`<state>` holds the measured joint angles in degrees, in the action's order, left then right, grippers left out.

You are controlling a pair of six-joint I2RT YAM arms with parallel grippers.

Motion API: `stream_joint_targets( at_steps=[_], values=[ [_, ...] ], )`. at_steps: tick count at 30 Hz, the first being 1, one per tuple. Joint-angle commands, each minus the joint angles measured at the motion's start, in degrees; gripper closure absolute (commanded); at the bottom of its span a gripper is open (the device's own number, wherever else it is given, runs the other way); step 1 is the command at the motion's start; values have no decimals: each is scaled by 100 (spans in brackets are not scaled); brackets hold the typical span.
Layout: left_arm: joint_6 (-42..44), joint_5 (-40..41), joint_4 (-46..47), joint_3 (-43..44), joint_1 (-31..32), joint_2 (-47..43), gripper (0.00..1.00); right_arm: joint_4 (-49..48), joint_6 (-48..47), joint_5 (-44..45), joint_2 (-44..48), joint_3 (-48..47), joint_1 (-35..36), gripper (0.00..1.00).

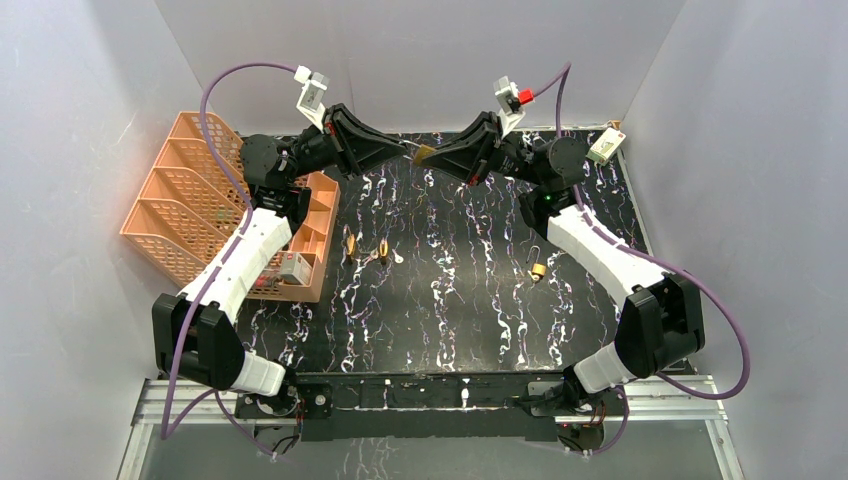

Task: Lock with the key
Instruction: Pick up the lock from the center of the board, then lock the lock.

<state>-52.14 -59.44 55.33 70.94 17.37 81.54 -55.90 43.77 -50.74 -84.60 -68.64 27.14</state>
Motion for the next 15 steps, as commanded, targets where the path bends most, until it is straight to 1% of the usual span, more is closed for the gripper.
stream_joint_targets(
  at_steps=[1, 7, 8, 11, 13, 15],
  values=[
    [-69, -25, 417, 153, -23, -274, 100, 79, 18, -10, 119, -309, 14, 100],
    [-207, -123, 419, 175, -23, -261, 100, 412, 18, -304, 73, -490, 11, 100],
    [-248, -136, 423, 175, -23, -266, 98, 478, 18, -369, 63, -530, 11, 100],
    [-327, -261, 409, 246, -31, -257, 73, 719, 9, -579, 57, -641, -46, 100],
    [-425, -487, 371, 368, -52, -237, 53, 857, 49, -801, 60, -703, -175, 100],
    [-551, -656, 285, 514, -110, -206, 38, 929, 166, -1066, 57, -757, -325, 100]
  ],
)
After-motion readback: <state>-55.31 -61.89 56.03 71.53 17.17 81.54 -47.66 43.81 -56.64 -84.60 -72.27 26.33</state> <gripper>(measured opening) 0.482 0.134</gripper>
